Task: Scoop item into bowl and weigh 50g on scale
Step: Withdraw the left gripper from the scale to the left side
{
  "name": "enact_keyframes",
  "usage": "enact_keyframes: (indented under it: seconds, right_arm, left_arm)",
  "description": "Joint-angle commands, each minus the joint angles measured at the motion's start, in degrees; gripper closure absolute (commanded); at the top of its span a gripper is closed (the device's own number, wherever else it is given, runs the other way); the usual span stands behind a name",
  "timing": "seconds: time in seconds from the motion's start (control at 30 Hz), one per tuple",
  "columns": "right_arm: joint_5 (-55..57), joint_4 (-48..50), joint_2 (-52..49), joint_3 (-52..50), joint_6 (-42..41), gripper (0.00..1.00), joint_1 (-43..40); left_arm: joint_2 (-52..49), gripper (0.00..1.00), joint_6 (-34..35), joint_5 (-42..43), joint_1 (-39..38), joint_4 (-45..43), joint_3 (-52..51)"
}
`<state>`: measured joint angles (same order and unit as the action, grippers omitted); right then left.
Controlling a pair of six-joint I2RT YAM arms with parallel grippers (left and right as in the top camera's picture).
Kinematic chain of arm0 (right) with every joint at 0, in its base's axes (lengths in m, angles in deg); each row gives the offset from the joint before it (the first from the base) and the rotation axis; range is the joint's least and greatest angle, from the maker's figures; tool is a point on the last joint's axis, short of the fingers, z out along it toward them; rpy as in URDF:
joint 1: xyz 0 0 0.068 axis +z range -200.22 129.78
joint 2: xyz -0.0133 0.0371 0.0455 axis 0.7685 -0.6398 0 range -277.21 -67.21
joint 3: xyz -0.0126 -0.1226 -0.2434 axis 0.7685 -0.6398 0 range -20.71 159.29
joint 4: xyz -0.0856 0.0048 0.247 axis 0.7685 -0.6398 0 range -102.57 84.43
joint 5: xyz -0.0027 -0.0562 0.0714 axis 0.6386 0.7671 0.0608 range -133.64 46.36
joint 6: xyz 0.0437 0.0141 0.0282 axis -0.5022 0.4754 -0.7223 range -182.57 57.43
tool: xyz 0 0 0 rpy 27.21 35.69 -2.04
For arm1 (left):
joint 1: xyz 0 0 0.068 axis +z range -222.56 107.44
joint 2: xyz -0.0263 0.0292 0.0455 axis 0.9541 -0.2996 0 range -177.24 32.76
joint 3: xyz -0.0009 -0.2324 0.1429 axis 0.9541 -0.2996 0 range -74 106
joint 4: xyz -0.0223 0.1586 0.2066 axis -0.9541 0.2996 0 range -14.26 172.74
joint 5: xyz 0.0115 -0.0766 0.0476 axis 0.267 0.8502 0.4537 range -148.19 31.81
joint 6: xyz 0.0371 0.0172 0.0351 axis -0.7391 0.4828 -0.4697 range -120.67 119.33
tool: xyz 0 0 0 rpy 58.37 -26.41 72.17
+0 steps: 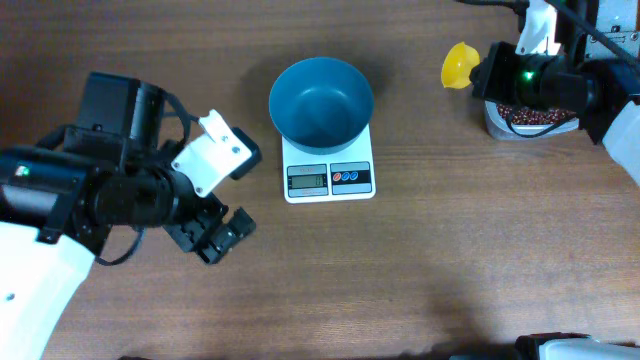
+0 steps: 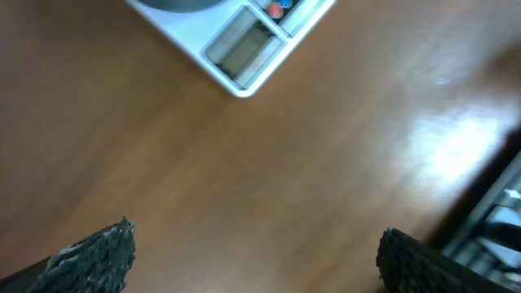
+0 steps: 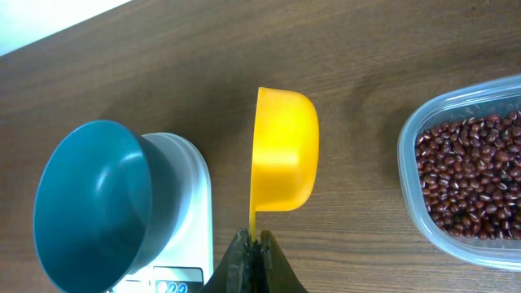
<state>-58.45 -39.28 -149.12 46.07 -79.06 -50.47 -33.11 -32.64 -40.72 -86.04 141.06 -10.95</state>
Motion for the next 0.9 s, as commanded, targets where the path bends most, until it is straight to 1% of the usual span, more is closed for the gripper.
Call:
enact_keyframes:
  seconds: [0.0, 0.17, 0.23, 0.27, 0.3, 0.4, 0.5, 0.57, 0.6, 0.63, 0.67, 0.7, 0.73, 0.87]
  right_arm:
    - [0.1, 0.8, 0.7, 0.9, 0.2, 0.96, -0.2]
    - [0.1, 1.3, 0.7, 0.9, 0.2, 0.96, -0.2]
    - [0.1, 1.2, 0.7, 0.9, 0.2, 0.96, -0.2]
    - [0.1, 1.3, 0.7, 0.9, 0.2, 0.96, -0.2]
    - [0.1, 1.3, 0.7, 0.9, 0.2, 0.96, -0.2]
    - [0.1, 1.6, 0.7, 0.9, 0.2, 0.96, -0.2]
    - [0.1, 1.6, 0.7, 0.9, 0.2, 0.96, -0.2]
    - [0.1, 1.6, 0.7, 0.9, 0.2, 0.96, -0.2]
    - [0.1, 1.6, 0.7, 0.9, 0.2, 0.96, -0.2]
    - [0.1, 1.6, 0.7, 0.9, 0.2, 0.96, -0.2]
    - [0.1, 1.6, 0.7, 0.9, 0.2, 0.96, -0.2]
    - [0.1, 1.6, 0.7, 0.9, 0.2, 0.96, -0.2]
    - [0.0, 1.6, 0.7, 0.9, 0.2, 0.96, -0.2]
    - [0.0, 1.4, 0.7, 0.9, 0.2, 0.96, -0.2]
  left_arm:
    - [1.9, 0.01, -1.3, -6.4, 0.2, -5.8, 2.2]
    - [1.9, 0.01, -0.7, -5.7, 0.1, -5.1, 2.1]
    - [1.9, 0.01, -1.5, -0.2, 0.2, -4.6, 2.1]
    - [1.9, 0.01, -4.2, 3.0, 0.1, -3.3, 2.1]
    - [1.9, 0.01, -5.4, 4.5, 0.1, -2.6, 2.1]
    - [1.9, 0.01, -5.4, 3.9, 0.2, -2.4, 2.1]
    - [1.9, 0.01, -5.4, 1.3, 0.3, -2.4, 2.1]
    - [1.9, 0.01, -5.4, 1.2, 1.8, -2.4, 2.1]
    - [1.9, 0.01, -10.0, 3.6, 4.1, -1.7, 2.1]
    - [1.9, 0.01, -11.7, 4.8, 5.6, -0.6, 2.1]
    - [1.9, 0.01, -11.9, 5.2, 6.8, 0.4, 2.1]
    - [1.9, 0.01, -17.0, 9.1, 7.6, 2.5, 2.2]
    - [1.9, 0.01, -19.1, 10.4, 7.8, 4.1, 2.2]
    - [1.9, 0.01, -19.0, 10.4, 8.3, 3.9, 2.2]
